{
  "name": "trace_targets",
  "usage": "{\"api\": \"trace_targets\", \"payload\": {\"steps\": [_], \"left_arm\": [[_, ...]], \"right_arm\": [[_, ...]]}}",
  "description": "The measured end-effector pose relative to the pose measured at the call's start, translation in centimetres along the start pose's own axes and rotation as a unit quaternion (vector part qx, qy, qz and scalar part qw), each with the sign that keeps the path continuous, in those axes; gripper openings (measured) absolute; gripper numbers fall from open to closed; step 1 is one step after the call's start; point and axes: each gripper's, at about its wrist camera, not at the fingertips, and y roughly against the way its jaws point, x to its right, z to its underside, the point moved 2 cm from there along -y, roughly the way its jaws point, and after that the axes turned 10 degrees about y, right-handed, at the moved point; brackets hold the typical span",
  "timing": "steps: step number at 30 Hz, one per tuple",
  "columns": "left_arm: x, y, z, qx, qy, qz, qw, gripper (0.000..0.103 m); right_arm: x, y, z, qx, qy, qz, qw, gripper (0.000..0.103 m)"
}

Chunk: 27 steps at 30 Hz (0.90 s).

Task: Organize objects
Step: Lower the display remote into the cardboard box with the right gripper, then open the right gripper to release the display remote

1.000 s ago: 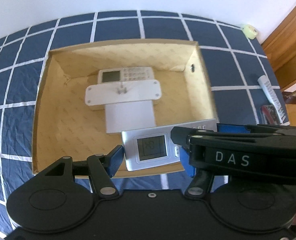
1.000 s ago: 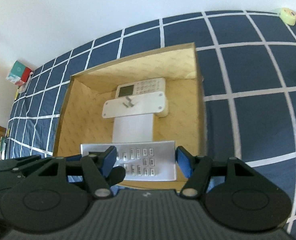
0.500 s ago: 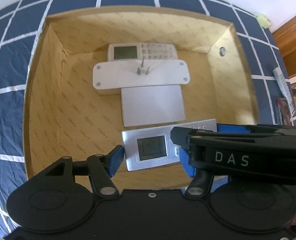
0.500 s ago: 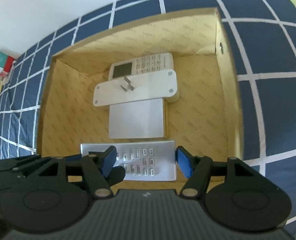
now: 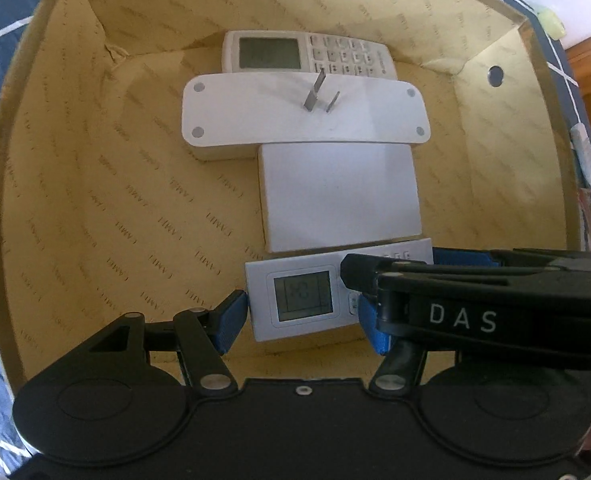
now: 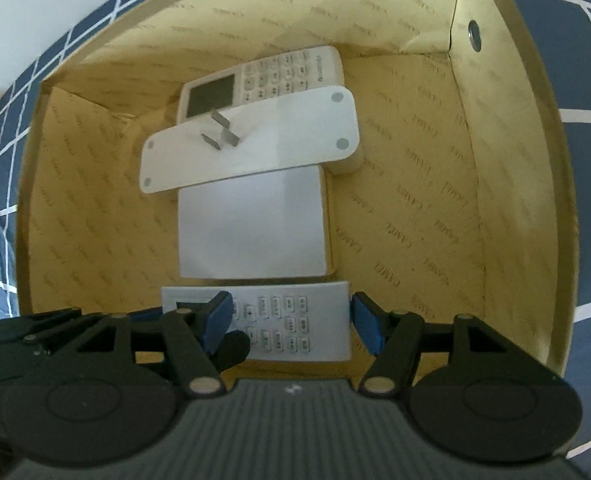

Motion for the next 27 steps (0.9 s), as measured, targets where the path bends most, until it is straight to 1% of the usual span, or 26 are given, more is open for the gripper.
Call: {"api": "trace_targets", "payload": {"steps": [8,17,20,22,27], "left_arm": [[-0.3,-1.2,-0.6,-0.017,0.005,-0.001,0.9998,0.060],[-0.5,-1.3,-0.4,-0.019,0.008,-0.004,0.9998,0.061],[-0.4,-1.2,-0.2,-0.017,0.009,-0.007,0.9998,0.065],[-0.3,-0.9,-0.1,-0.013,0.007,-0.011,0.9998,0.069],[0.5,0.9,0.6,0.012,0.002,-0.017,0.9998,0.075]], "right_arm": [[0.5,-1.4,-0.8,-0.021,0.002,0.003,1.000,0.065],[0.4,-1.8,-1.3,-0.028,0.010,0.002,1.000,0.066],[0.5,-1.6,-1.3,-0.026,0.011,0.002,1.000,0.066],[0.3,-1.3,-1.2,-0.022,0.016,0.005,1.000,0.066],[0.0,0.1,-0.9,-0.004,0.022,0.004,1.000,0.069]]}}
